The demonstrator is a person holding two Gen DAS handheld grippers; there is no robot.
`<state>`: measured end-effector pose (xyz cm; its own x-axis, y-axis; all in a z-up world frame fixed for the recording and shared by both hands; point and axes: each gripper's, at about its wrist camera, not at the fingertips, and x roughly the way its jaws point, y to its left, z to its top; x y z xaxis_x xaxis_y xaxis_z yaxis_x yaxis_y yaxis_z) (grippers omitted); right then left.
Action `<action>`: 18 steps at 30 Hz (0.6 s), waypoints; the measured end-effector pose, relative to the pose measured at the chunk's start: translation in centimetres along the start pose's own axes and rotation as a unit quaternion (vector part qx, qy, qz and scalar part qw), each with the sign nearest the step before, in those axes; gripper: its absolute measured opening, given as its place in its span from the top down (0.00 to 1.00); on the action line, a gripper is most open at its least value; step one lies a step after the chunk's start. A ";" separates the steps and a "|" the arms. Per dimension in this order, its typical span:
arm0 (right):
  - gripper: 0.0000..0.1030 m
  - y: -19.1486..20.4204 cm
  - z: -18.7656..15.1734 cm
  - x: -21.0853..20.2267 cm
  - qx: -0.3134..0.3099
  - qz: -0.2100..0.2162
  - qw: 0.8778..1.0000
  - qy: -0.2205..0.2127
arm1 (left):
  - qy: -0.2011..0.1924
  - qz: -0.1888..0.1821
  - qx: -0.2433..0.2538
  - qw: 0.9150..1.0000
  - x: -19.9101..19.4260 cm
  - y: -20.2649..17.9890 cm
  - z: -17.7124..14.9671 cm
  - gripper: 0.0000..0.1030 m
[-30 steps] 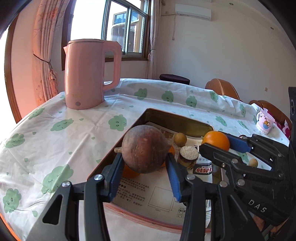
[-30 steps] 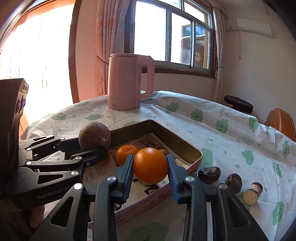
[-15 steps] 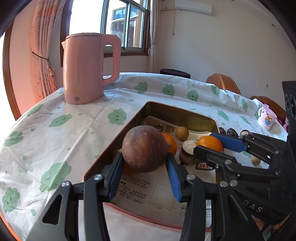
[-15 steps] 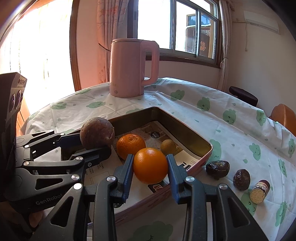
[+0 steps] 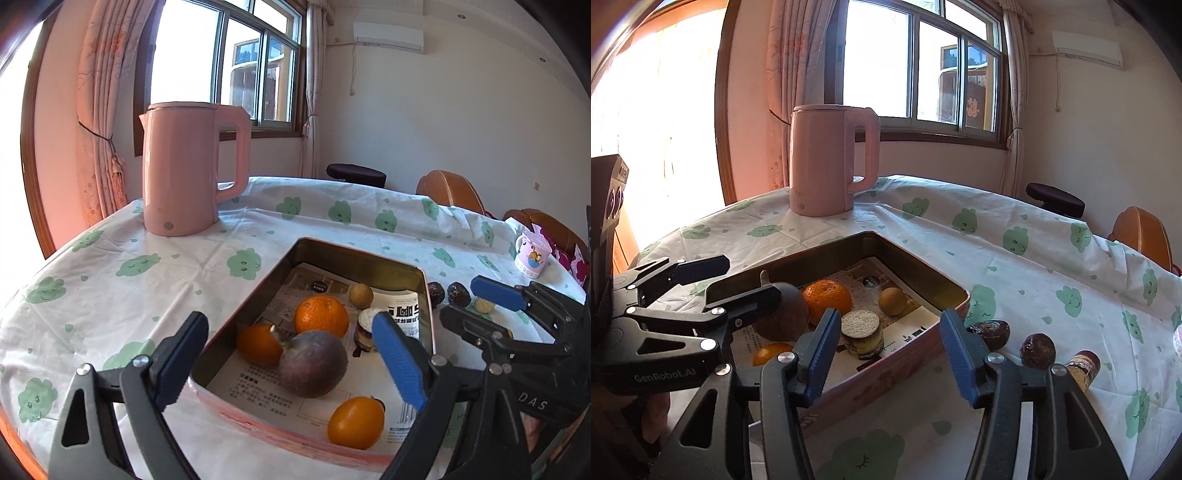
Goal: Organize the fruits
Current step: 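Move both open tools from the tin back toward the remaining items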
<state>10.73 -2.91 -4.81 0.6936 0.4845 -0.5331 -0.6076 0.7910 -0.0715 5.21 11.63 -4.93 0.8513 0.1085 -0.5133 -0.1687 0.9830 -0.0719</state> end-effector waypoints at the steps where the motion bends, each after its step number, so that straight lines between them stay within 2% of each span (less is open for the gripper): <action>1: 0.44 -0.7 -0.3 -0.6 0.002 -0.009 1.000 0.000 | -0.001 -0.003 0.002 1.000 -0.1 -0.3 0.1 0.10; 7: 0.44 -7.7 -3.1 -3.6 0.058 -0.071 0.995 0.028 | 0.002 -0.022 0.009 1.000 -0.1 -2.4 -0.2 0.10; 10: 0.44 -10.1 -4.0 -4.4 0.082 -0.083 0.992 0.043 | 0.003 -0.032 0.020 0.999 -0.2 -3.7 -0.4 0.10; 12: 0.44 -10.4 -4.2 -4.5 0.078 -0.093 0.991 0.052 | 0.001 -0.035 0.032 0.999 -0.3 -4.7 -0.5 0.10; 18: 0.44 -9.2 -3.8 -3.9 0.057 -0.078 0.994 0.051 | 0.002 -0.036 0.048 0.998 -0.1 -6.1 -0.7 0.10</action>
<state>12.15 -13.47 -5.28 0.7292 0.3169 -0.6064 -0.4436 0.8938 -0.0663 5.77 5.54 -5.07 0.8575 0.0371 -0.5131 -0.0590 0.9979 -0.0264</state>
